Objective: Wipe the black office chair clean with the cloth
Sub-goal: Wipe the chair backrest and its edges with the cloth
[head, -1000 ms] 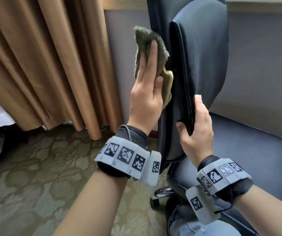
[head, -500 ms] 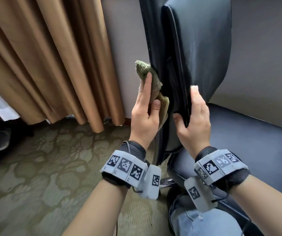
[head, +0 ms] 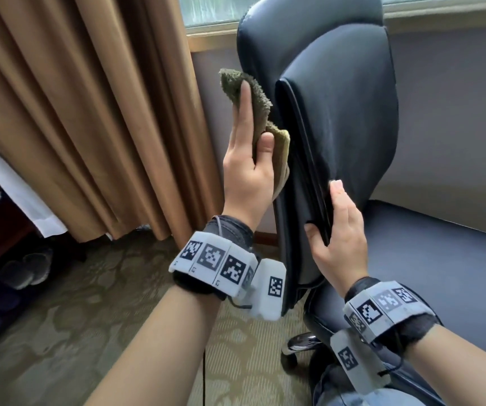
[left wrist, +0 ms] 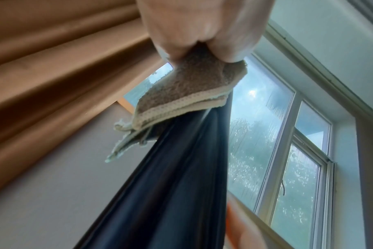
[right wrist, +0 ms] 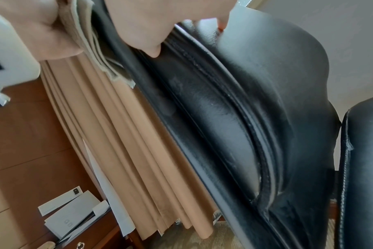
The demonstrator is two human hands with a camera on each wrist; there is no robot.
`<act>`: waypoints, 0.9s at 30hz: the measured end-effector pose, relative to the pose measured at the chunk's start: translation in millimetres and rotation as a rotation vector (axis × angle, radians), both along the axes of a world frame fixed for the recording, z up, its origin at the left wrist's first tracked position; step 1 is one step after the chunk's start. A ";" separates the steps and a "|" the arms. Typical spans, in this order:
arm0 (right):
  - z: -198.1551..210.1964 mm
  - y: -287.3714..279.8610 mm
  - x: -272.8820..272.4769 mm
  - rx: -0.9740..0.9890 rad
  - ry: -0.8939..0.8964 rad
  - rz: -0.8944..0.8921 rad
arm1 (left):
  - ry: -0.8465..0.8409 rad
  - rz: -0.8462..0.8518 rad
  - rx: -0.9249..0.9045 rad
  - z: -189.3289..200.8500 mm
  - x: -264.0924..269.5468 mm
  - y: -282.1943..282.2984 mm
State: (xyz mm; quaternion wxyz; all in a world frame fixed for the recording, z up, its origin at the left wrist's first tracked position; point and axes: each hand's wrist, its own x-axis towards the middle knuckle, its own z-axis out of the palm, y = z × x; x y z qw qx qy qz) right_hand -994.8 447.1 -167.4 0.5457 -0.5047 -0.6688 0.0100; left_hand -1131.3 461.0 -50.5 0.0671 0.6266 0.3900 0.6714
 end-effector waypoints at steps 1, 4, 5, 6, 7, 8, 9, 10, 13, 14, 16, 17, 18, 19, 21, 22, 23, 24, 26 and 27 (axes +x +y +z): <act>1.1 -0.7 0.2 -0.012 0.007 0.007 | -0.001 0.010 0.015 10.5 -1.9 4.2; 5.2 -3.6 0.6 -0.046 0.027 0.025 | -0.022 -0.041 -0.024 38.6 -8.1 9.7; 7.1 -4.4 0.5 -0.050 0.027 0.034 | -0.028 -0.055 -0.041 43.6 -10.2 10.5; 9.7 -4.7 0.3 -0.050 0.019 0.041 | -0.028 -0.047 -0.050 45.4 -10.8 9.8; 12.3 -4.9 0.8 -0.047 0.006 0.044 | -0.029 -0.026 -0.049 42.9 -10.1 7.8; 14.7 -4.5 1.5 -0.049 -0.005 0.043 | -0.032 -0.001 -0.045 36.4 -8.1 4.0; 17.9 -4.4 2.9 -0.056 -0.006 0.040 | -0.031 0.018 -0.043 25.8 -5.1 -0.5; 21.9 -3.9 4.0 -0.065 -0.001 0.042 | -0.015 0.024 -0.046 13.9 -1.1 -7.3; 37.8 -1.2 6.0 -0.048 -0.057 0.081 | 0.068 0.009 -0.078 -15.6 6.5 -19.4; 43.3 0.2 5.5 -0.037 -0.089 0.089 | 0.096 0.018 -0.071 -15.9 6.7 -19.6; 50.6 2.2 3.7 -0.033 -0.122 0.095 | 0.156 0.059 -0.014 -3.1 4.5 -14.5; 51.9 2.1 2.7 -0.034 -0.118 0.096 | 0.183 0.083 0.023 8.4 2.6 -10.9; 51.8 1.7 1.9 -0.037 -0.107 0.097 | 0.215 0.111 0.059 22.0 0.7 -7.4; 51.0 1.4 1.7 -0.041 -0.098 0.100 | 0.249 0.143 0.098 35.6 -1.6 -2.9; 48.5 1.4 2.0 -0.042 -0.092 0.105 | 0.320 0.191 0.157 57.4 -6.5 5.0; 47.9 2.1 1.7 -0.037 -0.093 0.106 | 0.348 0.204 0.169 64.2 -9.4 7.2; 47.3 2.6 1.9 -0.032 -0.095 0.106 | 0.363 0.214 0.174 67.1 -11.8 8.1; 47.4 3.2 1.4 -0.028 -0.093 0.107 | 0.377 0.221 0.175 67.3 -13.9 7.6; 47.5 2.7 0.6 -0.030 -0.085 0.114 | 0.412 0.225 0.181 57.2 -16.7 3.8; 47.3 2.2 0.5 -0.031 -0.084 0.117 | 0.434 0.212 0.182 48.0 -17.7 1.2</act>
